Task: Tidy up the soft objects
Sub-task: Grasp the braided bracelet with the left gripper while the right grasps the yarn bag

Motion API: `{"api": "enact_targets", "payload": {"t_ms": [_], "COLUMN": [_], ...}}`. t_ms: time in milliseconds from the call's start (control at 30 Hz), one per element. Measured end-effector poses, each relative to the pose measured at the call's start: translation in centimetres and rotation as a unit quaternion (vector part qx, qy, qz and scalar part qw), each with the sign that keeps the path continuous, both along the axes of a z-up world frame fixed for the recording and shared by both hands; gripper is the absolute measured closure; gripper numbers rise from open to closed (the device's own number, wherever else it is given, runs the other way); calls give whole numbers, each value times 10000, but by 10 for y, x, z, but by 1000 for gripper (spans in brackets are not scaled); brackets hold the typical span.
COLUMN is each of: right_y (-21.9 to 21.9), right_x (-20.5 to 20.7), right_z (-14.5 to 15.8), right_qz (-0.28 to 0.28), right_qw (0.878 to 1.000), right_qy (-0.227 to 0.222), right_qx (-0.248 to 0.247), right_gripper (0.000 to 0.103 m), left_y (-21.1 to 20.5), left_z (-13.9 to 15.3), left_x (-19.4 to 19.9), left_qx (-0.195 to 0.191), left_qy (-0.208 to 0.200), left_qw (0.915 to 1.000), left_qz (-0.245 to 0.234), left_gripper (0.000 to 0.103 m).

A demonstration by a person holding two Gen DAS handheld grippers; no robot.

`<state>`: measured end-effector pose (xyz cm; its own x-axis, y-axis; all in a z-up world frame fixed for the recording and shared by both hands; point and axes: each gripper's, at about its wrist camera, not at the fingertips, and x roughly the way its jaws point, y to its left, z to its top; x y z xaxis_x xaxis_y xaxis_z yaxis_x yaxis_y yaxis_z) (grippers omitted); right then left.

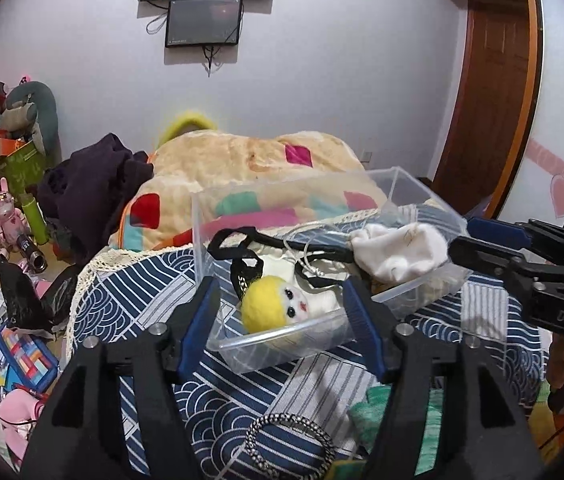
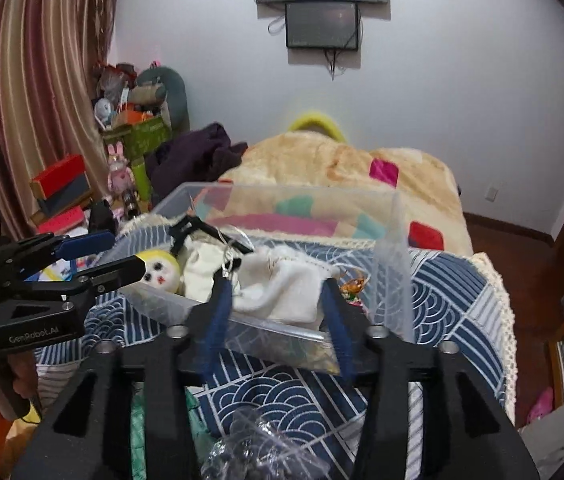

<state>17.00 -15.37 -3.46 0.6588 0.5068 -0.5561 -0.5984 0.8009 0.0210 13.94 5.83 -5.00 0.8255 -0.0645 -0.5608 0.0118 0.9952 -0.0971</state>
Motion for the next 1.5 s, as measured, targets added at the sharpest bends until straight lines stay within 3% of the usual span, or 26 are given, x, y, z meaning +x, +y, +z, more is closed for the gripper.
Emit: {"api": "enact_targets", "payload": {"t_ms": [100, 133, 167, 267, 367, 533, 767, 1000, 1033, 1100, 1233, 1267, 1333, 1400, 1500], "right_y": [-8, -10, -15, -20, -23, -26, -30, -38, -38, -39, -39, -39, -39, -40, -41], "right_x": [-12, -15, -20, -31, -38, -45, -43, -45, -47, -49, -55, -57, -60, -62, -63], "right_z": [10, 12, 14, 15, 10, -12, -52, -79, -81, -86, -84, -83, -83, -80, -76], "right_qz": [-27, -49, -73, -108, -201, -231, -240, -201, -190, -79, 45, 41, 20, 7, -59], "right_qw": [9998, 9997, 9994, 9988, 9986, 9996, 9984, 9949, 9947, 9939, 9948, 9952, 9960, 9965, 9973], "right_qy": [-172, -222, -297, -416, -450, -166, 493, 980, 1009, 1097, 1013, 976, 899, 832, 725], "right_qx": [93, 127, 178, 216, 172, 44, -110, -121, -104, -98, -33, -12, -10, 13, 13], "right_gripper": [52, 44, 37, 31, 21, 21, 21, 21, 23, 34, 61, 66, 71, 75, 78], "left_y": [1, 0, 0, 1, 0, -5, -2, -4, -3, -5, -7, -7, -6, -7, -10], "left_z": [9, 13, 14, 13, 7, -18, -61, -83, -85, -87, -88, -88, -88, -88, -87], "left_x": [-14, -19, -23, -35, -43, -54, -50, -35, -34, -33, -35, -36, -37, -39, -39], "left_qx": [33, 52, 59, 53, 82, 228, 53, -170, -210, -265, -378, -410, -500, -530, -462], "left_qy": [-167, -229, -259, -266, -170, 120, 729, 968, 958, 987, 937, 924, 918, 896, 885], "left_qw": [9999, 9997, 9996, 9996, 9998, 9997, 9972, 9949, 9949, 9947, 9949, 9949, 9945, 9945, 9950], "left_qz": [17, 23, 21, 63, 40, 42, 133, 229, 227, 129, 53, 31, -15, -59, -64], "left_gripper": [27, 26, 21, 6, 5, 5, 5, 5, 8, 23, 36, 43, 51, 67, 83]}}
